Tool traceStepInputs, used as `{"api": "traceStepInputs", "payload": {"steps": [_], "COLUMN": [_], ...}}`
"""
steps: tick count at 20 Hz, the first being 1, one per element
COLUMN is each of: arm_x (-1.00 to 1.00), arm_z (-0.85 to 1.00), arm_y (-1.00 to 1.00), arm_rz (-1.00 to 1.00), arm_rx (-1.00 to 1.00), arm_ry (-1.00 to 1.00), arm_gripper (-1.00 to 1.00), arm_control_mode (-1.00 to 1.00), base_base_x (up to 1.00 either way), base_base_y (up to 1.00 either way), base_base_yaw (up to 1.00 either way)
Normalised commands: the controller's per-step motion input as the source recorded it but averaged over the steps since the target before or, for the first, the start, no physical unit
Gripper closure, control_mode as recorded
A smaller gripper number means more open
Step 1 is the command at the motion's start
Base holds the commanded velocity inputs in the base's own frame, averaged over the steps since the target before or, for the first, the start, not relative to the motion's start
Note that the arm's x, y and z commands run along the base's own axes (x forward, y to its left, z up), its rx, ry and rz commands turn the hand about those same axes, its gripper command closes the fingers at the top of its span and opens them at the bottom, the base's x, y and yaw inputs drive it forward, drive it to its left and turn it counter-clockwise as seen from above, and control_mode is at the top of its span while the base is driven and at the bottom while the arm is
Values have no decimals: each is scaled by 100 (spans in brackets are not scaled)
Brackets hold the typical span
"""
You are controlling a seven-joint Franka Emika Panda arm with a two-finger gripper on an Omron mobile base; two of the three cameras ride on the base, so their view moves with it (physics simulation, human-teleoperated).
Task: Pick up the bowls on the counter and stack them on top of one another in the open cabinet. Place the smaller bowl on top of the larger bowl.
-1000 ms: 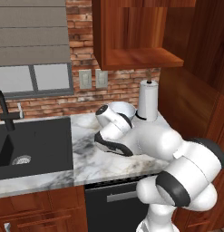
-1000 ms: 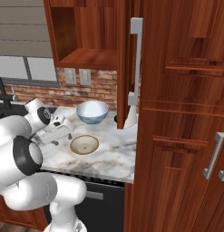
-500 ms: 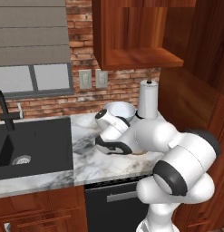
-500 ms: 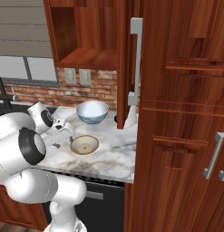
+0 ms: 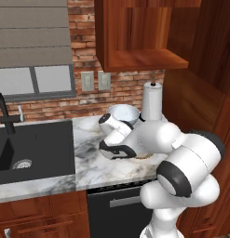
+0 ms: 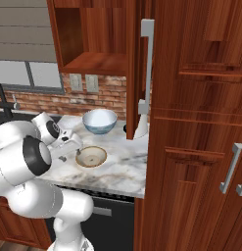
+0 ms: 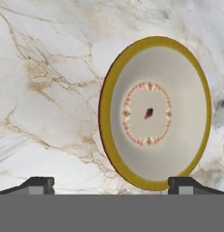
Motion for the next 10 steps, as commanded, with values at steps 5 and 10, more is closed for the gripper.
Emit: {"api": "traceStepInputs", "payload": {"steps": [5,10], "arm_x": [5,15], "arm_z": [-1,-1], "arm_y": [-10,-5], "arm_rz": [0,0], "arm_rx": [1,1], "arm_ry": [-1,-1], "arm_gripper": [-100,-100], "arm_control_mode": [-100,-100], "base_base_x": [0,0], "base_base_y": [0,0], "base_base_yaw": [0,0]}}
